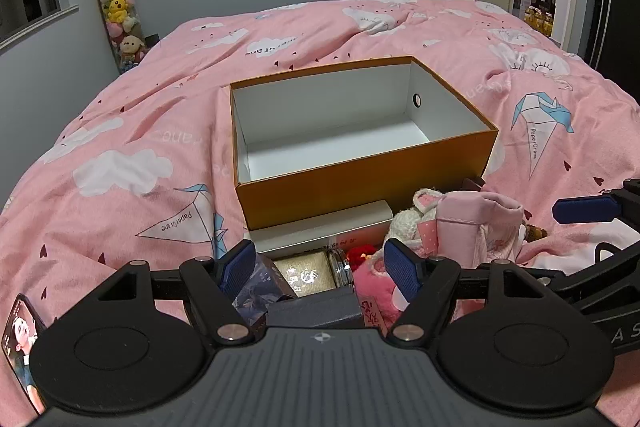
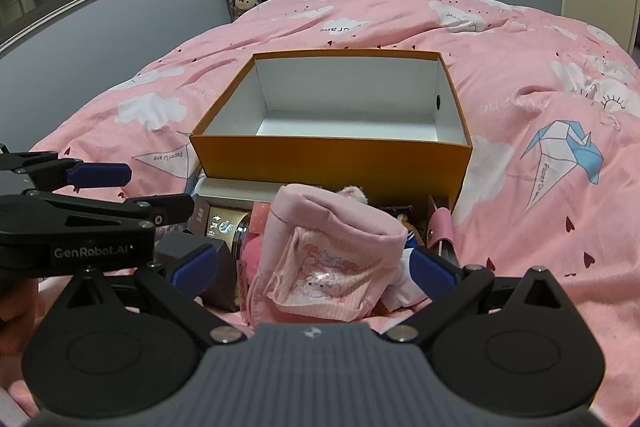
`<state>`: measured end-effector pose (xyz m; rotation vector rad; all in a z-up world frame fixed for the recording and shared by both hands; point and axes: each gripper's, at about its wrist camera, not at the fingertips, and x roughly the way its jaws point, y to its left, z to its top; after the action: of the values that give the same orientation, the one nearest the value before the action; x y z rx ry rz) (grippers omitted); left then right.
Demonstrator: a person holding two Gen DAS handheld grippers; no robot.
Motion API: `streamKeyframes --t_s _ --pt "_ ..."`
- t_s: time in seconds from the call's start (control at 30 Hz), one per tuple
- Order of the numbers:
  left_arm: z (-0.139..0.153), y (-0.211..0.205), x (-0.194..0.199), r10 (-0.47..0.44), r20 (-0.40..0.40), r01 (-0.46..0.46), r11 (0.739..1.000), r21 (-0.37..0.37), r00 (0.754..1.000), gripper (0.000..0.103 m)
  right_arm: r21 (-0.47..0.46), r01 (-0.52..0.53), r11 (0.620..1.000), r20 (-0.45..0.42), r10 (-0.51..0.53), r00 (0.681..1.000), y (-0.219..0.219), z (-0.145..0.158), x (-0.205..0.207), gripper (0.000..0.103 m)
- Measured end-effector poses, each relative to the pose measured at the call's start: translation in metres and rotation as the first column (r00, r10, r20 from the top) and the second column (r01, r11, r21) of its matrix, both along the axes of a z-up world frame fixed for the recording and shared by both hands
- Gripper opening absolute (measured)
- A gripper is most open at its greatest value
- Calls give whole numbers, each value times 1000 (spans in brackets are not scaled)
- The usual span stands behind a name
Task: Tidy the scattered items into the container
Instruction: 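Move both grippers toward the pile of items beside the box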
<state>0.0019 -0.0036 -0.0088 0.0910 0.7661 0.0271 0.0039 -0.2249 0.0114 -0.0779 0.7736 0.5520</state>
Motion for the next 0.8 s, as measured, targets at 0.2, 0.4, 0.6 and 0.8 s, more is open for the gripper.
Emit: streamKeyframes --t_s 0.2,0.4,0.6,0.8 --pt "0 0 0 1 -1 -1 1000 0 1000 84 -1 -1 1000 -6 1 1000 1 -1 1 102" --pt "-1 1 0 2 -4 -2 1000 -4 1000 84 -1 -2 1000 -12 2 1000 1 -2 1 102" --pt "-2 1 1 3 -6 -3 1000 -8 1000 84 -3 -5 1000 -16 5 1000 1 -2 1 102" --pt "-2 0 2 -10 -10 10 1000 -21 1000 84 35 -18 999 -21 19 1000 -4 0 5 102"
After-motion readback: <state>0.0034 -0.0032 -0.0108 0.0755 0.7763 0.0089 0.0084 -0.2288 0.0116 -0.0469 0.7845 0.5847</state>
